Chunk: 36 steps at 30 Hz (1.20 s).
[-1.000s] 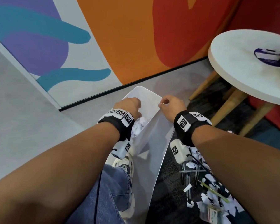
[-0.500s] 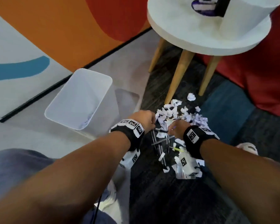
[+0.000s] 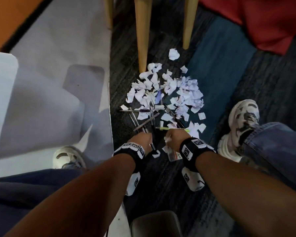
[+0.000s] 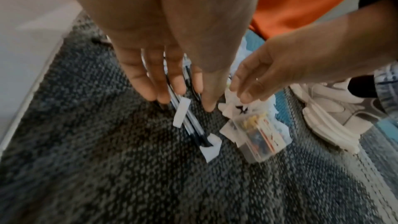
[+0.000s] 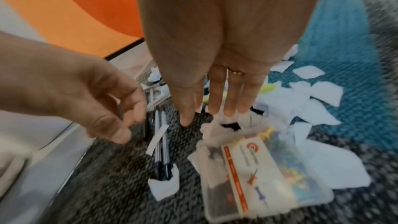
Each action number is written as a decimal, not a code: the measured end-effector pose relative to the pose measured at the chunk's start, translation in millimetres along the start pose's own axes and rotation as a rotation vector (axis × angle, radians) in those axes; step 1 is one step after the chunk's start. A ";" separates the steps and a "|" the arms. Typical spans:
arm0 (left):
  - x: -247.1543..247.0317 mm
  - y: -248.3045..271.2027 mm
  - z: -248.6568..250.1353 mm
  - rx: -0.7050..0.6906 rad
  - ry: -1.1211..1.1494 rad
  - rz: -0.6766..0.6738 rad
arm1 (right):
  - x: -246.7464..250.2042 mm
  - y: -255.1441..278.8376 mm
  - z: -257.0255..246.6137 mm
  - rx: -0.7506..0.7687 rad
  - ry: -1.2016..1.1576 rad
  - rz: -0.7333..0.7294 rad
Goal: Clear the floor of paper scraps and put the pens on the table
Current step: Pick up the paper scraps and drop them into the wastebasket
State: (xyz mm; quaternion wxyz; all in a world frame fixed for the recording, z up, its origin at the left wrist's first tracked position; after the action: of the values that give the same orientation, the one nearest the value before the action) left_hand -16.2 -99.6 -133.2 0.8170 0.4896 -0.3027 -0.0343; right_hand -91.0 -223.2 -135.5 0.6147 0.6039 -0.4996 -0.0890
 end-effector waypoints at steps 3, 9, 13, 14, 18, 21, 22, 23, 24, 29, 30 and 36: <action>-19.3 -11.8 -2.2 0.039 0.059 0.014 | -13.9 -9.3 -4.0 0.030 0.026 0.000; -40.8 -25.7 7.1 0.025 -0.027 0.047 | -29.3 -16.5 -2.2 0.055 0.115 -0.005; -50.4 -29.0 12.3 0.022 -0.118 0.131 | -39.1 -15.3 -0.3 0.065 0.138 0.031; -50.3 -29.0 14.8 0.012 -0.143 0.166 | -41.9 -14.1 -0.2 0.074 0.153 0.045; -50.6 -26.9 23.3 -0.038 -0.195 0.204 | -50.6 -8.9 -0.4 0.084 0.177 0.091; -51.1 -25.3 23.7 -0.053 -0.242 0.182 | -53.4 -9.2 -0.6 0.098 0.182 0.115; -51.3 -25.6 23.0 -0.054 -0.258 0.160 | -53.9 -9.5 -0.9 0.110 0.186 0.111; -50.8 -26.3 21.8 -0.053 -0.279 0.133 | -54.3 -10.4 -1.0 0.122 0.197 0.103; -49.6 -26.7 20.9 -0.052 -0.299 0.100 | -54.4 -11.3 -0.7 0.131 0.214 0.095; -43.3 -26.9 21.1 -0.068 -0.352 0.014 | -45.8 -13.3 -0.8 0.143 0.265 0.085; -42.4 -27.4 21.7 -0.074 -0.357 0.022 | -45.0 -13.4 -1.2 0.143 0.263 0.070; -36.8 -34.7 27.8 -0.086 -0.349 0.040 | -46.2 -17.3 0.6 0.112 0.205 0.039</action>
State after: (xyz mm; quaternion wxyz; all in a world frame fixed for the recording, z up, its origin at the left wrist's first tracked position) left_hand -52.5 -126.2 -169.3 0.7729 0.4345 -0.4477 -0.1156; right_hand -105.4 -195.1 -173.3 0.6293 0.6336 -0.4498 0.0131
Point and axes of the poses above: each hand's wrist, its own y-axis away from the middle knuckle, its own x-axis out of the back of the hand, z = x × y, the point moved 8 cm from there along -y, towards the middle knuckle
